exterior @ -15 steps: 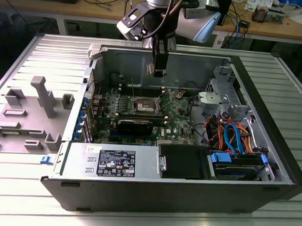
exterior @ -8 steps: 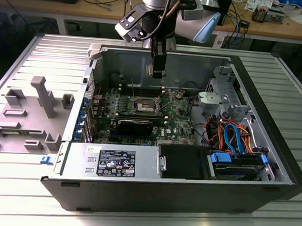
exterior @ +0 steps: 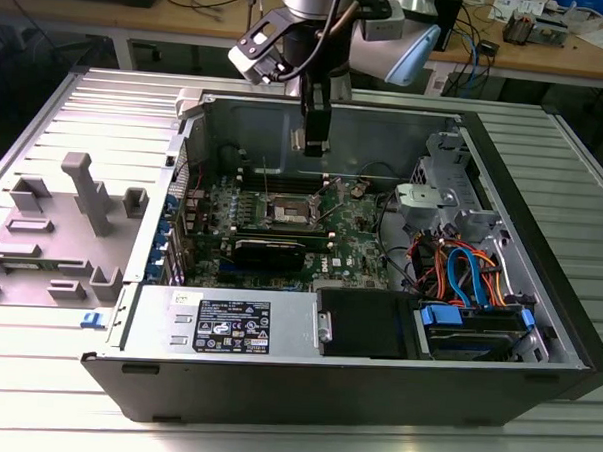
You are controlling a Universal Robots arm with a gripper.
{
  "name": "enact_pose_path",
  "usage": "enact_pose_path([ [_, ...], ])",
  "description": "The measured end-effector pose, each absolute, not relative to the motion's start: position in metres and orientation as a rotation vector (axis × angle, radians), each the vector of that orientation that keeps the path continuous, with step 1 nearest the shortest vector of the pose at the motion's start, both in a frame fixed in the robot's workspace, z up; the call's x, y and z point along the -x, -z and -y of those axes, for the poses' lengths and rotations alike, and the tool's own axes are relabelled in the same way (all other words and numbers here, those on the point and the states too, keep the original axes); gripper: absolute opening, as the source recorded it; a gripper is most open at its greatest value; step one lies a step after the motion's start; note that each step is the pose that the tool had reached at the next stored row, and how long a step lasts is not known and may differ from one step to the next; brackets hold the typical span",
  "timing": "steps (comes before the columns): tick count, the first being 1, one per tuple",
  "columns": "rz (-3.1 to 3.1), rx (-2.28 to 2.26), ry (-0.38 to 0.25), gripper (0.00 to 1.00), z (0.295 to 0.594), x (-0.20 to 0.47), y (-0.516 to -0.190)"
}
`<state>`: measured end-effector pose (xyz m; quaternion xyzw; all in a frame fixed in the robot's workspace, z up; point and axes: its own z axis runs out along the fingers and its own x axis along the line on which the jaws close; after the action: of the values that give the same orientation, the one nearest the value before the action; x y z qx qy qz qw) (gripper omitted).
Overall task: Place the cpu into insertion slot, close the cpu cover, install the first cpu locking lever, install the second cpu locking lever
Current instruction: 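Place the cpu into insertion slot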
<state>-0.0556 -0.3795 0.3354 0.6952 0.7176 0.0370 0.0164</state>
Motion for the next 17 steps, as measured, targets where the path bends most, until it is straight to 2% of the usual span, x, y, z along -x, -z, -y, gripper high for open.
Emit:
enact_pose_path([
  [17,-2.190,-2.190,-0.125,0.55,0.377,0.061,-0.309],
])
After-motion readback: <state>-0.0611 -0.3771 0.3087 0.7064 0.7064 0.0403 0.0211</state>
